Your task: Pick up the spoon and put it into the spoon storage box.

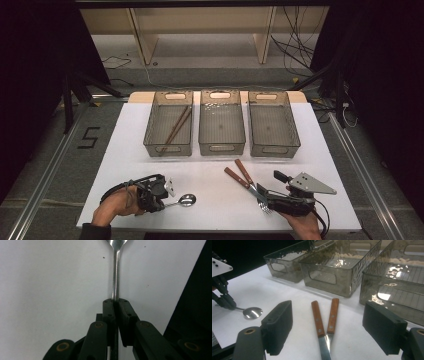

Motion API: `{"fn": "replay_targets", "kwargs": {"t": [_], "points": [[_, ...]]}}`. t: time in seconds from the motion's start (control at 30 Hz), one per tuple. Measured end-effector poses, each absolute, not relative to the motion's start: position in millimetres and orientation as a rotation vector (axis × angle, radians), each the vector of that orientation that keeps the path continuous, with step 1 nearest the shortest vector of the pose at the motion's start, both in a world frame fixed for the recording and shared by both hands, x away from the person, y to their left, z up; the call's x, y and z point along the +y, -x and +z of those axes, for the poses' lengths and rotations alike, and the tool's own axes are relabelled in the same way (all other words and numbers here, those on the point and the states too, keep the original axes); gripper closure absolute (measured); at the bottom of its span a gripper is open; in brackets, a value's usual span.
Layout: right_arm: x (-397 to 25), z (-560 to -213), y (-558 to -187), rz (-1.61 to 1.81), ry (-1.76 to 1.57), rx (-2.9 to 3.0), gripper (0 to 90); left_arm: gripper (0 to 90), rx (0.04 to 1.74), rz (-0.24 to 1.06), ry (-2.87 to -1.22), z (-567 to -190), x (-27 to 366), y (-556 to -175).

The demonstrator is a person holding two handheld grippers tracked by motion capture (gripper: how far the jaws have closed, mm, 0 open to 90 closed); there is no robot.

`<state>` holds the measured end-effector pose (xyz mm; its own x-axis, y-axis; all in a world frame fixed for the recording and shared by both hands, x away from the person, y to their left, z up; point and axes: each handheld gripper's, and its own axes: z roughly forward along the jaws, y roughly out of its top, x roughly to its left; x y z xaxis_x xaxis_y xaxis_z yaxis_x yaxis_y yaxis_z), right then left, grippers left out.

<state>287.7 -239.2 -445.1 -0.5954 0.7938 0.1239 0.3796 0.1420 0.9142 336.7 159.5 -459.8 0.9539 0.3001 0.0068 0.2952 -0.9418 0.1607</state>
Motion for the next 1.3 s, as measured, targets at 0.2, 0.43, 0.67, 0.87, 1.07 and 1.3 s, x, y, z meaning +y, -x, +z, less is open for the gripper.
{"fn": "replay_targets", "kwargs": {"t": [0.2,0.43,0.67,0.87,1.07,1.3], "points": [[-239,-445,-288,1.446,-1.127,2.033,24.8,83.9,0.498,0.099,-2.897,-457,161,-341],[-239,-445,-288,1.443,-1.126,2.036,24.8,83.9,0.619,0.16,-2.779,-445,160,-346],[-239,-446,-288,1.444,-1.129,2.035,24.8,84.0,0.687,0.192,-2.709,-439,156,-353],[-239,-446,-288,1.442,-1.128,2.036,24.8,84.0,0.714,0.209,-2.679,-432,151,-358],[-239,-446,-288,1.442,-1.129,2.035,24.8,84.0,0.742,0.234,-2.633,-427,149,-365],[-239,-446,-288,1.444,-1.134,2.036,24.8,84.0,0.748,0.222,-2.606,-421,146,-373]]}}
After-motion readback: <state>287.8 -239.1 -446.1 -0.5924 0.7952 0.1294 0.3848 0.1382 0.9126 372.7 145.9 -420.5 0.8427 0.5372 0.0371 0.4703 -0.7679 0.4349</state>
